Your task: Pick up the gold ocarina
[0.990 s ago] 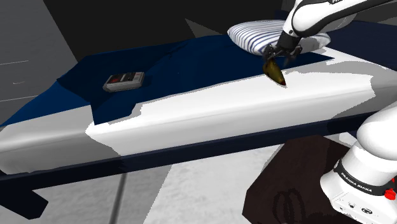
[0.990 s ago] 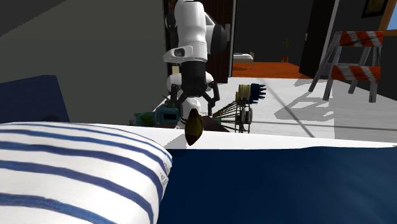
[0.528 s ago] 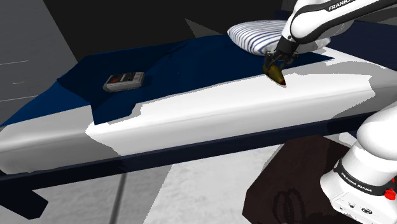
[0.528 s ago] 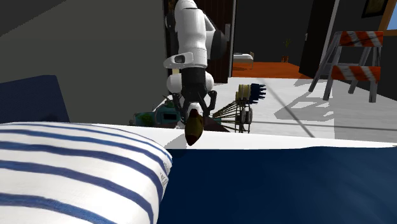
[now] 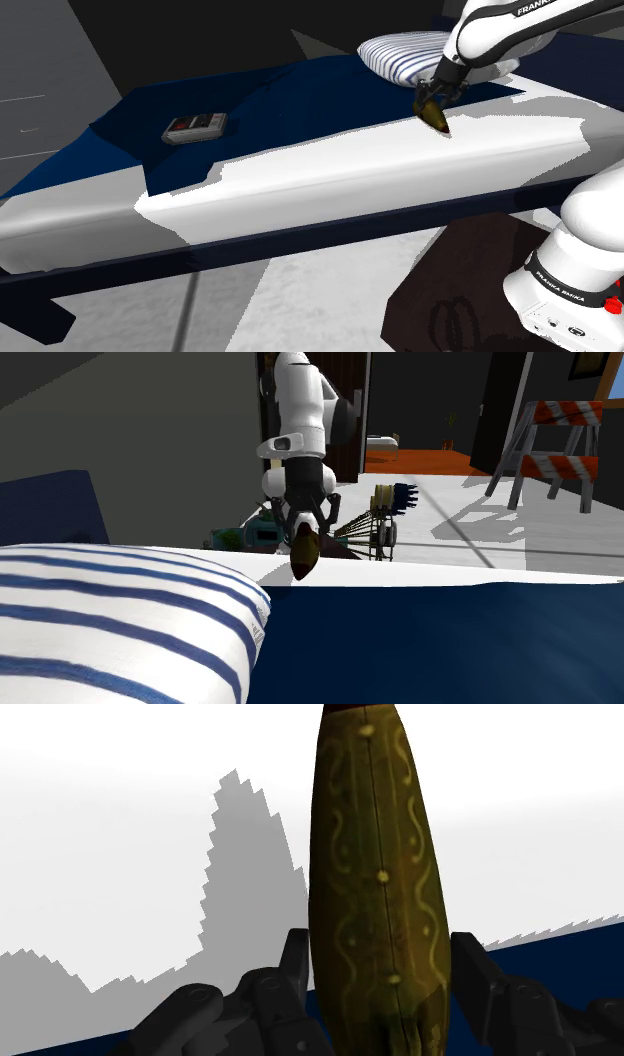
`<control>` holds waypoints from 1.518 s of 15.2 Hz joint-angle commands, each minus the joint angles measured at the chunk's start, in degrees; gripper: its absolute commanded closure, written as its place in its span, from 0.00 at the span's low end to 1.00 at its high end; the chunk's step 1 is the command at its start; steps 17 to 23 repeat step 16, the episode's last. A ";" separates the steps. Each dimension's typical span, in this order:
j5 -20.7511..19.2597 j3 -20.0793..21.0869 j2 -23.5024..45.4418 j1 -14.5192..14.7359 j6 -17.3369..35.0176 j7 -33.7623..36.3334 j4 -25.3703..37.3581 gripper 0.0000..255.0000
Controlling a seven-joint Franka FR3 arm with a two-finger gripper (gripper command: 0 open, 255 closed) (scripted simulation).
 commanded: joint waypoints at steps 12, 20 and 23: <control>0.23 0.43 -2.46 0.12 -10.51 0.11 7.98 1.00; 0.28 0.48 -2.65 0.14 -12.22 0.11 9.51 1.00; 0.28 0.48 -2.65 0.14 -12.22 0.11 9.51 1.00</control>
